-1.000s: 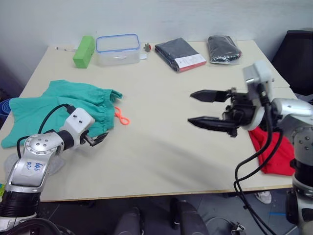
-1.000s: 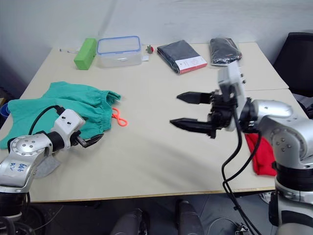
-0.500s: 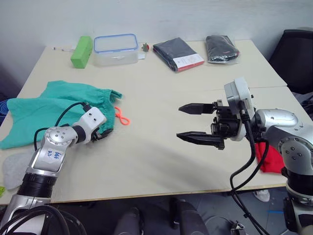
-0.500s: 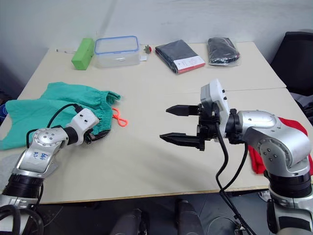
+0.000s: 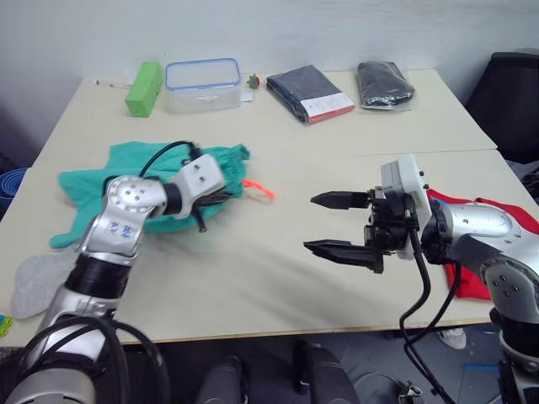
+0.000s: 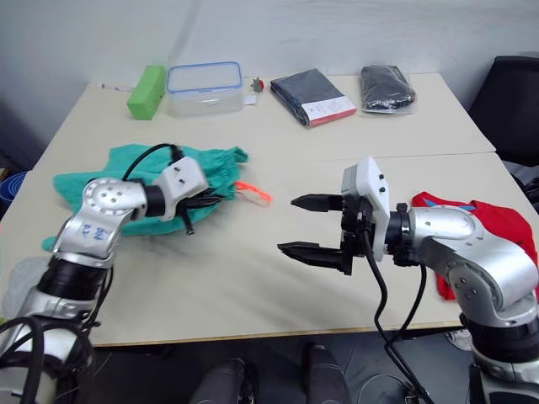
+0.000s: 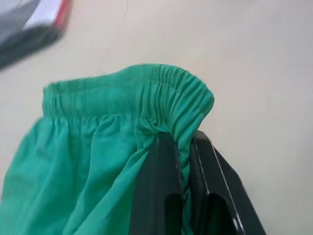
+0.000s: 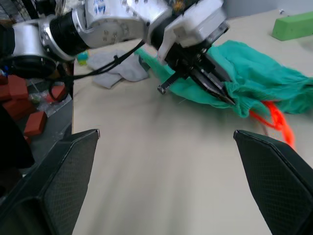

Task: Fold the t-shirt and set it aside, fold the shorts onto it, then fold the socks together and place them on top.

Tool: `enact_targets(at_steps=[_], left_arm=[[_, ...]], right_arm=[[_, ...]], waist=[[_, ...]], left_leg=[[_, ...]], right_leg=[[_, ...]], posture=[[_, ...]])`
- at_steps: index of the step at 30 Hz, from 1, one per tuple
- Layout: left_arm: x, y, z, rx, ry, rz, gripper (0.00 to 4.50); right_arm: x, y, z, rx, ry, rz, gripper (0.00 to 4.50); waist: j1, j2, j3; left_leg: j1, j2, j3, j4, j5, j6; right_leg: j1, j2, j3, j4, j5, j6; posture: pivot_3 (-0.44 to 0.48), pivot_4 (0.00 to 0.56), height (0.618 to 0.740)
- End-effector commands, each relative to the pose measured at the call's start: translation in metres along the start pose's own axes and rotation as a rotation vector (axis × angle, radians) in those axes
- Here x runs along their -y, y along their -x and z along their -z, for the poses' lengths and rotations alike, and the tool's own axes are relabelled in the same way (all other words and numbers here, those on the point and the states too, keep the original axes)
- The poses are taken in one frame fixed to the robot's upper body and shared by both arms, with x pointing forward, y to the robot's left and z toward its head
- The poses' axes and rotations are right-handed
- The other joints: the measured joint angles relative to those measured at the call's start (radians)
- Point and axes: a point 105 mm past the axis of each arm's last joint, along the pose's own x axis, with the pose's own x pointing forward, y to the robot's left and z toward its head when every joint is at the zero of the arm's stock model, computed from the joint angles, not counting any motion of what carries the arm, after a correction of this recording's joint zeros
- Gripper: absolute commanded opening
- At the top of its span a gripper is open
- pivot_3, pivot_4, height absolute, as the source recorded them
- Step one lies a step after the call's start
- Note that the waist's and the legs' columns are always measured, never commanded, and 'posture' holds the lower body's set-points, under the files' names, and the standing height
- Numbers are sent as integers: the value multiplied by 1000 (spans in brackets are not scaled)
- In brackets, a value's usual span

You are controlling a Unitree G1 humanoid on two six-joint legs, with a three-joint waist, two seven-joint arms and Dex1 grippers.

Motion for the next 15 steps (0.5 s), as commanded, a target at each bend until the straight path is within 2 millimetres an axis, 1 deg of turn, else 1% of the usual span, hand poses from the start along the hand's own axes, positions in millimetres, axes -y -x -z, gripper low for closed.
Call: enact_targets(at_steps=[1, 3, 6, 8, 9, 12, 14, 15], left_arm=[[39, -31, -21, 43, -57, 224, 21], [53, -44, -25, 38, -55, 304, 21], [72, -56, -30, 34, -32, 400, 21], [79, -63, -40, 75, 17, 432, 21], [78, -65, -44, 83, 35, 422, 21], [74, -62, -54, 111, 117, 409, 813], [71, -49, -65, 168, 188, 427, 1423], [68, -39, -70, 194, 215, 430, 1762]], right_arm=[[-5, 5, -3, -33, 105, 9, 4500], [-4, 6, -1, -52, 128, 23, 4500], [-4, 8, 1, -74, 157, 40, 4500], [-4, 9, 5, -92, 169, 54, 4500], [-5, 10, 9, -110, 177, 63, 4500], [-9, 12, 20, -165, 216, 70, 4500], [-9, 14, 25, -187, 241, 75, 4500], [-9, 14, 27, -201, 256, 76, 4500]], waist=[[0, 0, 0], [-6, 0, 0], [-8, -1, 1], [-7, -1, 1], [-6, -1, 1], [-4, -2, 1], [-7, -2, 1], [-11, -2, 1]], left_leg=[[0, -1, 1, 0, 0, 2], [-1, -2, 2, 0, 0, 4], [-1, -2, 3, 0, 1, 5], [-1, -2, 3, 0, 1, 5], [-1, -2, 2, 0, 1, 5], [-1, -2, 1, 0, 0, 9], [-1, -3, 1, 1, 0, 10], [-1, -3, 1, 1, 0, 10]], right_leg=[[0, 0, 1, -1, 1, 2], [0, -1, 3, -4, 3, 5], [0, 0, 5, -7, 3, 6], [0, 0, 5, -8, 3, 6], [0, 0, 4, -8, 3, 6], [1, -1, 4, -8, 3, 6], [1, -1, 4, -7, 4, 6], [0, -1, 5, -7, 4, 6]], posture=[[0, 150, 740], [0, 150, 740], [0, 150, 740], [0, 150, 740], [0, 150, 740], [0, 150, 740], [0, 150, 740], [0, 150, 740]])
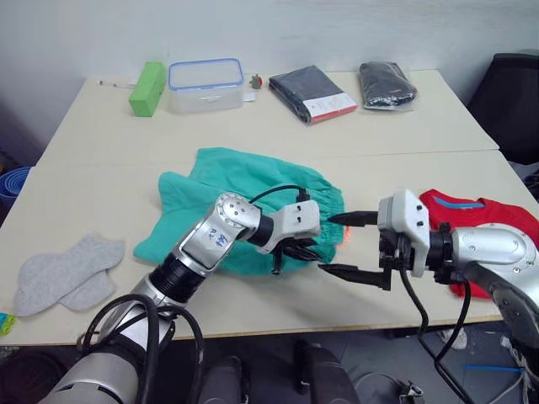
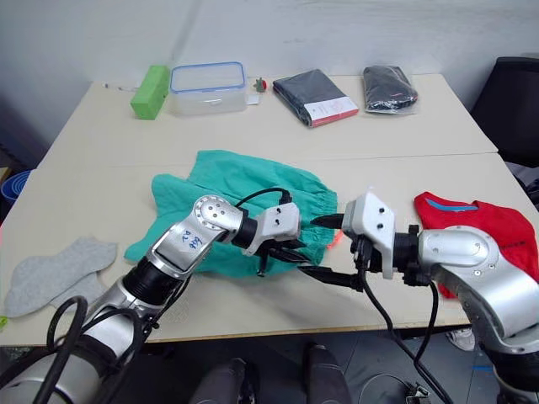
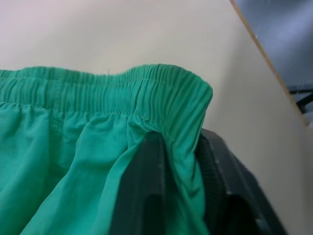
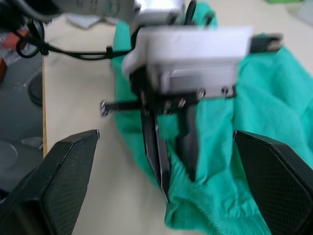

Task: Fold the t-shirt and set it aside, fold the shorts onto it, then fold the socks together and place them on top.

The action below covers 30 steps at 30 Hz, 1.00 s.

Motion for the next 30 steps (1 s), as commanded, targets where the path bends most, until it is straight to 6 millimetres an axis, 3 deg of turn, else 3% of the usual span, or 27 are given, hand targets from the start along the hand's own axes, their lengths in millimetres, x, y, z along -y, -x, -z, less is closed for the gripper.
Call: enact_targets(at_steps=[1, 6, 9, 12, 16, 26, 27, 30], left_arm=[[6, 34, -36, 140, 12, 13, 2096], [19, 86, -39, 186, 0, 24, 3605], [17, 118, -10, 71, -7, -54, 4487], [14, 149, 59, -256, -85, -144, 4487], [29, 174, 104, -449, -151, -119, 4487], [32, 193, 144, -621, -277, -186, 4487], [30, 194, 146, -620, -277, -202, 4500], [26, 196, 150, -613, -267, -239, 3872]], right_arm=[[-2, 2, -3, -25, 118, 9, 4500], [-4, -3, 8, -67, 210, 5, 4500], [-6, -9, 13, -78, 261, 3, 4500], [-12, -14, 26, -130, 365, -42, 4500], [-15, -18, 38, -159, 430, -66, 4500], [-3, -38, 68, -224, 489, -8, 4500], [-2, -40, 70, -228, 489, -2, 4110], [4, -41, 75, -239, 504, 18, 3179]], waist=[[-5, 0, 0], [-5, 0, 0], [-8, 0, 0], [-11, 0, 0], [-6, 0, 0], [0, -1, -1], [0, -1, -1], [1, -1, -1]], left_leg=[[0, 0, 0, 0, 0, 0], [2, 1, -1, 0, 2, -4], [2, 1, -1, 0, 4, -7], [3, 1, -1, 0, 5, -9], [2, 1, 0, 0, 4, -8], [2, 0, 2, 0, 2, -4], [3, 0, 3, 0, 2, -4], [5, 0, 2, 0, 2, -3]], right_leg=[[0, 0, 0, 0, 0, 0], [0, 1, -1, 3, -1, -1], [0, 1, -1, 5, -1, -2], [0, 1, -1, 5, -2, -3], [-1, 0, -2, 4, -3, -5], [0, -3, -1, 1, -2, -4], [1, -3, -1, 2, -2, -4], [1, -3, -2, 6, -2, -5]], posture=[[0, 150, 740], [0, 150, 740], [0, 150, 740], [0, 150, 740], [0, 150, 740], [0, 150, 740], [0, 150, 740], [0, 150, 740]])
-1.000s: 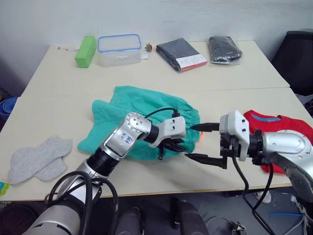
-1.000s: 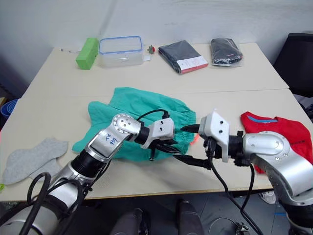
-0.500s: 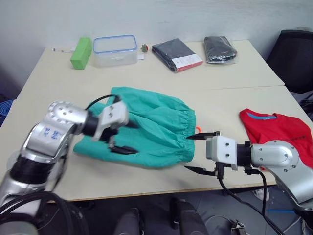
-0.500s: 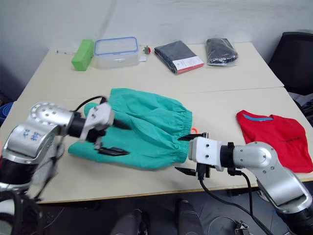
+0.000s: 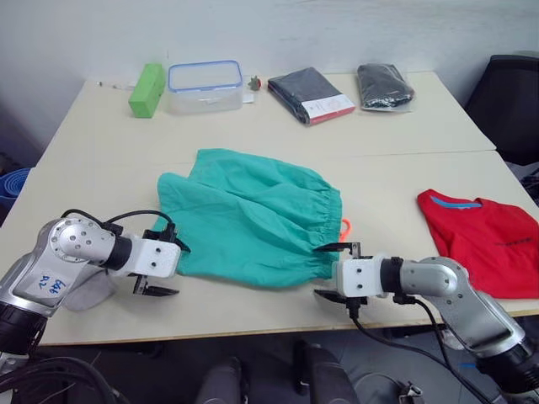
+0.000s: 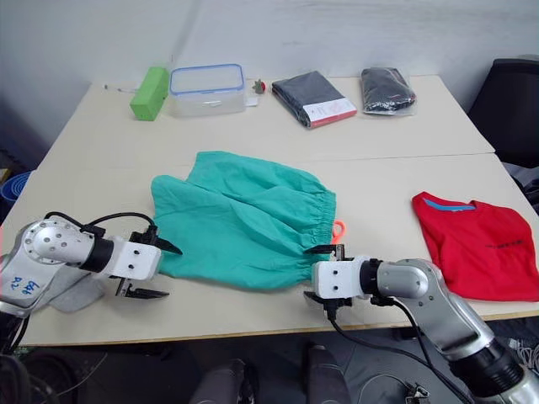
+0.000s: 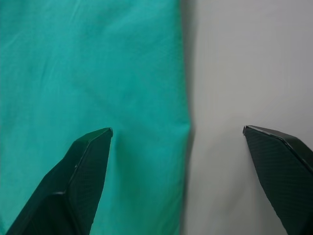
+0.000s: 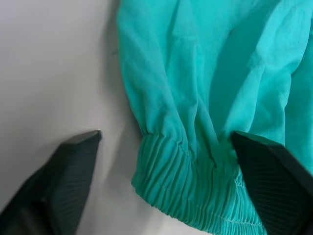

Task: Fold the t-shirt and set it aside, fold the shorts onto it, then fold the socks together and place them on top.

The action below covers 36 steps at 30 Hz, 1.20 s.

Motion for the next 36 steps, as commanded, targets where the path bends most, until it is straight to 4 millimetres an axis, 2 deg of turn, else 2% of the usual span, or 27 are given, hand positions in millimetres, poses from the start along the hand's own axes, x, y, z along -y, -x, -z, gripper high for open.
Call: enact_targets(at_steps=[1, 9, 12, 13, 17, 20, 24, 28, 33, 36], left_arm=[[-1, 2, 25, -90, 45, -49, 3586], [1, 2, 31, -91, 88, -41, 1148], [3, 3, 29, -77, 105, -24, 204], [4, 4, 29, -72, 111, -16, 23], [21, 11, 15, -9, 183, 88, 23], [37, 21, 1, 42, 257, 186, 23], [70, 40, -35, 159, 393, 403, 23], [93, 54, -61, 216, 454, 533, 23], [110, 68, -85, 283, 523, 654, 23], [110, 72, -86, 285, 526, 658, 23]], right_arm=[[7, -2, 2, -4, 46, 35, 2809], [10, -1, 6, 3, 37, 48, 55], [14, 2, 7, 8, 32, 50, 0], [15, 4, 7, 11, 33, 49, 0], [20, 14, 6, 45, 29, 1, 0], [14, 24, 1, 105, 16, -86, 0], [0, 43, -10, 195, -71, -241, 0], [-10, 55, -18, 239, -135, -334, 0], [-26, 64, -31, 295, -231, -424, 0], [-31, 69, -38, 324, -316, -456, 0]], waist=[[0, 0, 0], [-2, 1, 0], [-2, 1, 0], [-2, 1, 0], [-5, 1, 0], [-12, 1, 1], [-12, 0, 1], [-10, 0, 1], [-5, 0, 2], [-3, 0, 2]], left_leg=[[1, 0, 0, 0, 0, 0], [13, 3, 0, -3, 1, -3], [13, 4, 0, -3, 0, -3], [13, 4, 0, -3, 0, -3], [13, 4, 0, -3, 0, -3], [13, 8, 1, -3, -3, -4], [11, 14, 2, -3, -7, -7], [13, 16, 2, -3, -9, -10], [14, 17, 2, -3, -9, -11], [15, 16, 1, -3, -8, -13]], right_leg=[[0, 0, 0, 1, 0, -1], [11, 3, -1, 0, -1, -5], [11, 3, -1, 0, -1, -5], [11, 3, -1, 0, -1, -5], [11, 4, -1, 0, -1, -5], [11, 7, -1, -2, -1, -6], [11, 15, 0, -4, -2, -8], [12, 17, -1, -8, -7, -15], [12, 18, 0, -6, -13, -25], [12, 18, 0, -5, -13, -27]], posture=[[0, 150, 740], [0, 150, 740], [0, 150, 740], [0, 150, 740], [0, 150, 740], [0, 150, 740], [0, 150, 740], [0, 150, 740], [0, 150, 740], [0, 150, 740]])
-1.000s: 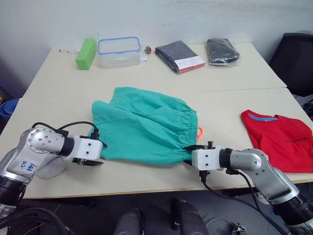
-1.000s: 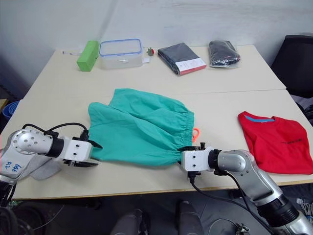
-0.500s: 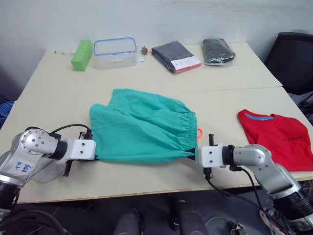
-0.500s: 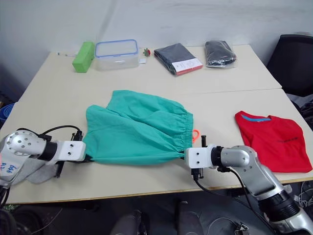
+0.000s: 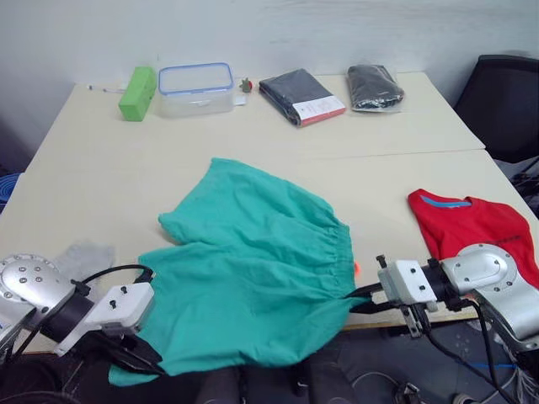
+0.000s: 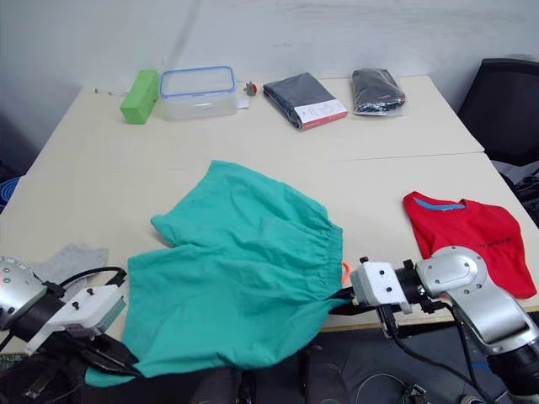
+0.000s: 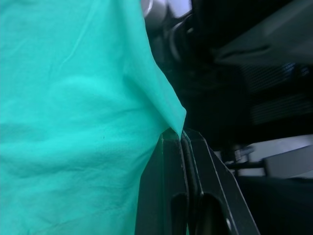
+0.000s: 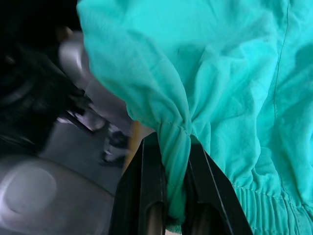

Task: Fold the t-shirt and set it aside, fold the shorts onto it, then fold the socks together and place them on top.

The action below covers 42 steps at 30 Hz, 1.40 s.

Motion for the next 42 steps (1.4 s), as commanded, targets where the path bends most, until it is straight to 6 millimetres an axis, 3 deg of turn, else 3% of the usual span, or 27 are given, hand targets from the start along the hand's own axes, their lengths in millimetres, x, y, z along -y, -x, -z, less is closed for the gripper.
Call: enact_targets(at_steps=[1, 4, 8, 12, 15, 19, 24, 32, 33, 36, 40, 42], left_arm=[[8, 9, -4, -6, -30, 59, 23], [-13, 30, -4, -4, -82, -37, 23], [-70, 71, -29, 68, -207, -262, 23], [-145, 106, -88, 148, -335, -490, 23], [-191, 119, -136, 171, -418, -648, 23], [-225, 115, -179, 193, -510, -791, 23], [-251, 102, -208, 168, -603, -984, 23], [-271, 66, -196, 30, -641, -990, 23], [-272, 64, -196, 29, -644, -994, 3], [-272, 65, -197, 68, -628, -1003, 603], [-269, 84, -198, 140, -599, -1058, 1832], [-262, 104, -199, 203, -594, -1095, 2499]], right_arm=[[-6, 6, -17, 64, -55, -15, 0], [3, 12, -19, 116, -153, 40, 0], [20, 21, -19, 183, -301, 125, 0], [32, 29, -20, 283, -474, 180, 0], [40, 34, -19, 348, -579, 225, 0], [55, 42, -16, 449, -720, 332, 0], [61, 43, -1, 463, -841, 443, 0], [77, 42, 31, 433, -936, 654, 0], [78, 43, 31, 438, -941, 662, 335], [80, 46, 30, 459, -959, 680, 1339], [83, 61, 24, 444, -896, 732, 2700], [85, 74, 11, 436, -818, 771, 3429]], waist=[[0, 0, 0], [3, 0, 0], [13, 1, 0], [31, 0, 0], [37, -2, -1], [21, -2, -1], [18, -2, -1], [25, -2, -1], [25, -2, -1], [24, -2, -1], [24, -2, -1], [24, -2, -1]], left_leg=[[0, 0, 0, 0, 0, 0], [1, 0, 0, 0, 1, -1], [0, -1, -1, 0, 2, -1], [-1, -4, 3, 2, 3, 0], [-6, -6, 4, 6, 5, -4], [-13, -3, 1, 9, -1, 2], [-25, -2, 12, 13, -4, 7], [-24, -1, 23, 18, -7, 8], [-24, -1, 23, 18, -7, 8], [-24, 0, 24, 17, -7, 8], [-24, 0, 24, 17, -7, 8], [-24, -1, 24, 17, -7, 8]], right_leg=[[0, 0, 0, 0, 0, 0], [0, 0, 0, 0, -1, -1], [1, 0, -1, -2, 0, -2], [3, 1, -1, 1, 7, 9], [3, 3, -5, 2, 13, 17], [-1, 3, -2, -6, 15, 21], [-17, -1, -6, -4, 17, 24], [-16, -2, -8, -4, 19, 26], [-16, -2, -8, -3, 19, 26], [-16, -2, -7, -3, 19, 26], [-16, -2, -7, -3, 19, 26], [-16, -2, -7, -3, 19, 26]], posture=[[0, 150, 740], [0, 150, 740], [0, 150, 740], [0, 150, 740], [0, 150, 740], [0, 150, 740], [0, 150, 740], [0, 150, 740], [0, 150, 740], [0, 150, 740], [0, 150, 740], [0, 150, 740]])
